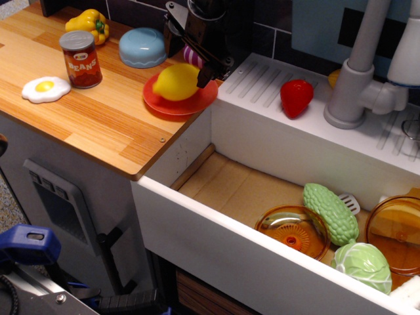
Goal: Put lemon on plate
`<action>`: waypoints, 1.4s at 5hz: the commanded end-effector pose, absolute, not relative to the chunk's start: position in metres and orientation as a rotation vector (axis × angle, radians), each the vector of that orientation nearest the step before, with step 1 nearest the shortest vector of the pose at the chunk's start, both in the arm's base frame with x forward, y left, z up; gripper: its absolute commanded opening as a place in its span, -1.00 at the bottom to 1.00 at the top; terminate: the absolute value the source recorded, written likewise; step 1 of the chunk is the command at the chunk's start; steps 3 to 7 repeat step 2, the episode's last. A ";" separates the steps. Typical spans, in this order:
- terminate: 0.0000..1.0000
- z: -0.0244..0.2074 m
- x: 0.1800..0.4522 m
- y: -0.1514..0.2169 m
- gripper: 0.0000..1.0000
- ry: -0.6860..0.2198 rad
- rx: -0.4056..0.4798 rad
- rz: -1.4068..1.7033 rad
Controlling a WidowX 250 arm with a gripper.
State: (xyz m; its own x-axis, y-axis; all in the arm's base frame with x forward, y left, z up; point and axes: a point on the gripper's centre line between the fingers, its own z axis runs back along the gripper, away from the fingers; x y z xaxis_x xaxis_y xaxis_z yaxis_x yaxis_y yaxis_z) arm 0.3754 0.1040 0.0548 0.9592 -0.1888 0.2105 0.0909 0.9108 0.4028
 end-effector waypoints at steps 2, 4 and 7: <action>1.00 0.073 0.384 0.111 1.00 -0.305 0.415 -0.129; 1.00 0.073 0.384 0.111 1.00 -0.305 0.415 -0.129; 1.00 0.073 0.384 0.111 1.00 -0.305 0.415 -0.129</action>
